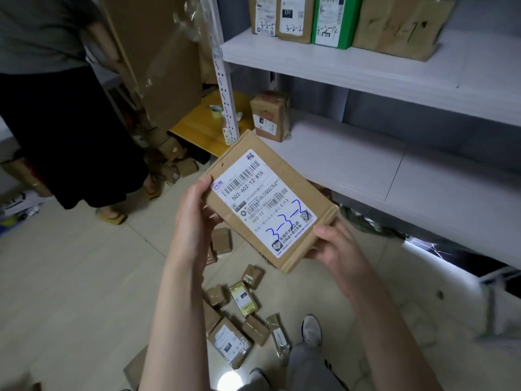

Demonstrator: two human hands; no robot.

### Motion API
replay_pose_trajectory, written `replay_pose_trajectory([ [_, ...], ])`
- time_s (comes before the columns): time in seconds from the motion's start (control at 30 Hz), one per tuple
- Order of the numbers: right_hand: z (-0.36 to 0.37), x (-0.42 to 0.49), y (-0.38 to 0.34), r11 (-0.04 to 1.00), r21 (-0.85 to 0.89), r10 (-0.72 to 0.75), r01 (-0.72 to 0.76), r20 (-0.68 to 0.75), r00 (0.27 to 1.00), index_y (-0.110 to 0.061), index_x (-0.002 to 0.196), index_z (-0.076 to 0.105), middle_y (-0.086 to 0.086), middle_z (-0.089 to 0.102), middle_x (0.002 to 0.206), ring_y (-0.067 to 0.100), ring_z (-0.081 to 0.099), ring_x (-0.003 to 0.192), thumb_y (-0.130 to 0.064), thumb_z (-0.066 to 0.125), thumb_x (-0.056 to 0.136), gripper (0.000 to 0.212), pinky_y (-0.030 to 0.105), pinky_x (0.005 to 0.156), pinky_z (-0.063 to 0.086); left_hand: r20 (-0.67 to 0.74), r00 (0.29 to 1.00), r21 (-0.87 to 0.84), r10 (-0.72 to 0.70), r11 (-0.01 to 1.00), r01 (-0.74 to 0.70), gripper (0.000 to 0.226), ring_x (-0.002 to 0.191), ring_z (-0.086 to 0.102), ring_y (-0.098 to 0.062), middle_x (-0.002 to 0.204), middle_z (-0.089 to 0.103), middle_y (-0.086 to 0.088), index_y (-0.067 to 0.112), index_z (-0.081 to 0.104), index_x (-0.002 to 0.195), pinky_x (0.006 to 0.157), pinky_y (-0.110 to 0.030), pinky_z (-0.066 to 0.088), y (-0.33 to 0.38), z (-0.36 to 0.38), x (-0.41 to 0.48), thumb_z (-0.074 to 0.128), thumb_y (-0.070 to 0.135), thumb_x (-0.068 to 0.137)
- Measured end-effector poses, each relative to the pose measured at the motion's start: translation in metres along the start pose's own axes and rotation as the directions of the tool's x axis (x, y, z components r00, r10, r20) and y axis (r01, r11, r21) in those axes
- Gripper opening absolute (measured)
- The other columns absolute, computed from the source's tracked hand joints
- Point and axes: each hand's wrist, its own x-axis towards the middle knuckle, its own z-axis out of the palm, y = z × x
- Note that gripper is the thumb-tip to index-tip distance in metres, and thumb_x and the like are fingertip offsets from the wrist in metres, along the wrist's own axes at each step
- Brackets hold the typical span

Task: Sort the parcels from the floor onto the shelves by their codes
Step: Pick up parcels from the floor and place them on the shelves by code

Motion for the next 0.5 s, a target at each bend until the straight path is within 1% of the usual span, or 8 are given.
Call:
replay_pose_trajectory([
  [0.1, -0.001, -0.003, -0.001, 1.0, 0.009, -0.009, 0.01, -0.005, 1.0, -0.026, 0.116, 0.06, 0.005, 0.073, 0.111, 0.023, 0.071, 0.097, -0.022, 0.056, 0.076, 0.04, 0.039, 0.072, 0.056, 0.05, 0.998, 0.042, -0.027, 0.999, 0.025, 0.034, 0.082, 0.062, -0.016, 0.083, 0.067, -0.001, 0.016, 0.063, 0.104, 0.081, -0.034, 0.046, 0.003, 0.001, -0.003, 0.044, 0.042, 0.098],
  [0.23, 0.005, -0.003, -0.006, 0.998, 0.039, -0.052, 0.055, -0.06, 0.997, -0.023, 0.12, 0.058, 0.004, 0.074, 0.107, 0.023, 0.071, 0.093, -0.021, 0.055, 0.076, 0.045, 0.039, 0.07, 0.058, 0.112, 0.993, 0.073, -0.021, 0.997, 0.013, 0.027, 0.067, 0.059, -0.007, 0.074, 0.054, 0.0, 0.015, 0.054, 0.093, 0.072, -0.027, 0.048, 0.006, 0.007, 0.001, 0.048, 0.04, 0.097],
  [0.27, 0.008, -0.002, -0.006, 0.997, 0.039, -0.069, 0.072, -0.076, 0.995, -0.023, 0.12, 0.057, 0.003, 0.075, 0.105, 0.022, 0.071, 0.091, -0.021, 0.055, 0.076, 0.044, 0.04, 0.071, 0.059, 0.138, 0.99, 0.089, -0.037, 0.996, 0.025, 0.031, 0.069, 0.06, -0.007, 0.076, 0.056, 0.001, 0.013, 0.054, 0.095, 0.074, -0.027, 0.049, 0.005, 0.008, 0.003, 0.051, 0.043, 0.094],
  [0.3, 0.011, 0.0, -0.007, 0.996, 0.036, -0.082, 0.086, -0.091, 0.992, -0.023, 0.121, 0.057, 0.003, 0.074, 0.106, 0.023, 0.071, 0.091, -0.022, 0.057, 0.076, 0.045, 0.041, 0.073, 0.059, 0.151, 0.986, 0.114, -0.07, 0.992, 0.053, 0.04, 0.078, 0.062, -0.01, 0.083, 0.061, 0.001, 0.011, 0.057, 0.101, 0.079, -0.03, 0.051, 0.003, 0.008, 0.005, 0.056, 0.049, 0.088],
  [0.37, 0.017, 0.005, -0.007, 0.994, 0.023, -0.107, 0.11, -0.119, 0.987, -0.024, 0.126, 0.055, 0.004, 0.073, 0.112, 0.025, 0.07, 0.099, -0.028, 0.067, 0.072, 0.055, 0.044, 0.08, 0.059, 0.166, 0.975, 0.185, -0.148, 0.976, 0.117, 0.072, 0.104, 0.062, -0.019, 0.107, 0.067, -0.002, 0.012, 0.056, 0.122, 0.089, -0.035, 0.05, 0.001, 0.01, 0.006, 0.065, 0.06, 0.069],
  [0.4, 0.02, 0.008, -0.007, 0.993, 0.022, -0.115, 0.118, -0.131, 0.985, -0.024, 0.129, 0.053, 0.004, 0.071, 0.117, 0.026, 0.069, 0.104, -0.032, 0.07, 0.069, 0.063, 0.046, 0.084, 0.058, 0.186, 0.966, 0.217, -0.178, 0.967, 0.136, 0.086, 0.111, 0.062, -0.021, 0.115, 0.067, -0.003, 0.013, 0.052, 0.131, 0.091, -0.036, 0.05, 0.0, 0.011, 0.006, 0.069, 0.062, 0.061],
  [0.43, 0.023, 0.011, -0.007, 0.992, 0.027, -0.119, 0.124, -0.144, 0.982, -0.023, 0.132, 0.051, 0.005, 0.07, 0.12, 0.028, 0.068, 0.107, -0.036, 0.072, 0.066, 0.07, 0.047, 0.086, 0.057, 0.21, 0.957, 0.243, -0.199, 0.959, 0.146, 0.096, 0.113, 0.063, -0.021, 0.117, 0.069, -0.002, 0.015, 0.047, 0.137, 0.093, -0.036, 0.048, -0.001, 0.012, 0.005, 0.072, 0.061, 0.057],
  [0.5, 0.029, 0.016, -0.008, 0.989, 0.04, -0.132, 0.14, -0.168, 0.977, -0.021, 0.137, 0.047, 0.007, 0.068, 0.123, 0.03, 0.068, 0.109, -0.038, 0.072, 0.064, 0.079, 0.048, 0.089, 0.056, 0.254, 0.943, 0.3, -0.216, 0.944, 0.135, 0.105, 0.108, 0.066, -0.014, 0.111, 0.073, 0.006, 0.018, 0.037, 0.144, 0.1, -0.04, 0.047, -0.002, 0.013, 0.007, 0.079, 0.054, 0.055],
])
